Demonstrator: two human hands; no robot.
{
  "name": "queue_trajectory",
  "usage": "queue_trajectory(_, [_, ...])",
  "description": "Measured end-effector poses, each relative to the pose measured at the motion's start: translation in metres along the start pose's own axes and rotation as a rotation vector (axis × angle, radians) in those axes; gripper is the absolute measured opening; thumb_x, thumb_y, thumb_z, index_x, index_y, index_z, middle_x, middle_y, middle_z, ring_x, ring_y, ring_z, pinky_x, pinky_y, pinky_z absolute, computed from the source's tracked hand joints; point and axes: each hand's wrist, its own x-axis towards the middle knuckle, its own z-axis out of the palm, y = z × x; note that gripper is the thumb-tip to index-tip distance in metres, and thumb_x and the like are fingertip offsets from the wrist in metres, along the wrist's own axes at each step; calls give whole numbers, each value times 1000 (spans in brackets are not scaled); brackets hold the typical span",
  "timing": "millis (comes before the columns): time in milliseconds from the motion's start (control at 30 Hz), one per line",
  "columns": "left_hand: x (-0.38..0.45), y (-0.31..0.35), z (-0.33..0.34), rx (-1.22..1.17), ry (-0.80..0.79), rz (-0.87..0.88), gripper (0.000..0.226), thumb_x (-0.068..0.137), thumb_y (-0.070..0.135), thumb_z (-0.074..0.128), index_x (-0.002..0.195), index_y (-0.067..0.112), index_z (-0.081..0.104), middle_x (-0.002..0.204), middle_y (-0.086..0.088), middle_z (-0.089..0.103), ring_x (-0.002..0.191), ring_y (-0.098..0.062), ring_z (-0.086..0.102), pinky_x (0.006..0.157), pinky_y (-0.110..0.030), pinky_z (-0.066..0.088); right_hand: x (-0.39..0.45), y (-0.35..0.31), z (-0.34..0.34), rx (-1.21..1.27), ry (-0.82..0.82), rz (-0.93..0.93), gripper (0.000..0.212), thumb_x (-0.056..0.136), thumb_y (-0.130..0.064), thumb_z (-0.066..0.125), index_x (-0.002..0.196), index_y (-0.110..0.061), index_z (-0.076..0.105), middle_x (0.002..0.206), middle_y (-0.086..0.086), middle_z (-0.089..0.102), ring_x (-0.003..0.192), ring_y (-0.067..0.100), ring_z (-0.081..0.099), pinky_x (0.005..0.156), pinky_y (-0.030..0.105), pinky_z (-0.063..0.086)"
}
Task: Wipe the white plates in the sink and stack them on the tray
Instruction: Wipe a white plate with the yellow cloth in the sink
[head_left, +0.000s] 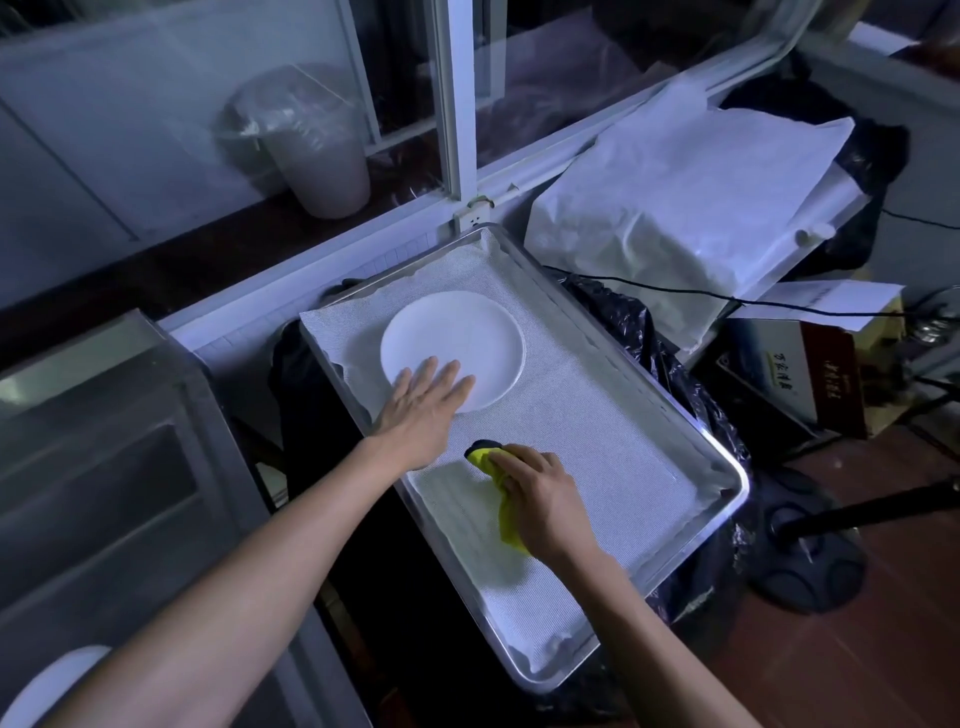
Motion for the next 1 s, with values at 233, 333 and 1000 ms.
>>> queue_trajectory(233, [-16, -2, -10, -18, 22, -5, 64, 102, 14, 41, 161, 27, 17, 170, 1, 11, 157, -25, 3, 126, -47, 5, 1, -8, -5, 4, 1, 29, 37, 103, -16, 48, 132, -33, 62, 135, -10, 60, 106, 30, 52, 87, 42, 47])
queue_trajectory(333, [-42, -11, -14, -99, 164, 38, 52, 99, 11, 48, 151, 17, 46, 159, -5, 41, 151, -28, 29, 121, -47, 22, 7, -17, -4, 20, 18, 15, 39, 101, -13, 47, 132, -30, 63, 135, -8, 62, 106, 32, 52, 88, 44, 48])
queue_trajectory(1000, [-376, -185, 96, -369, 186, -464, 35, 82, 1, 66, 116, 1, 71, 110, -19, 71, 100, -39, 65, 82, -44, 56, 8, -256, 183, -128, -122, -477, 53, 90, -21, 39, 135, -46, 50, 130, -15, 58, 97, 27, 56, 72, 44, 55])
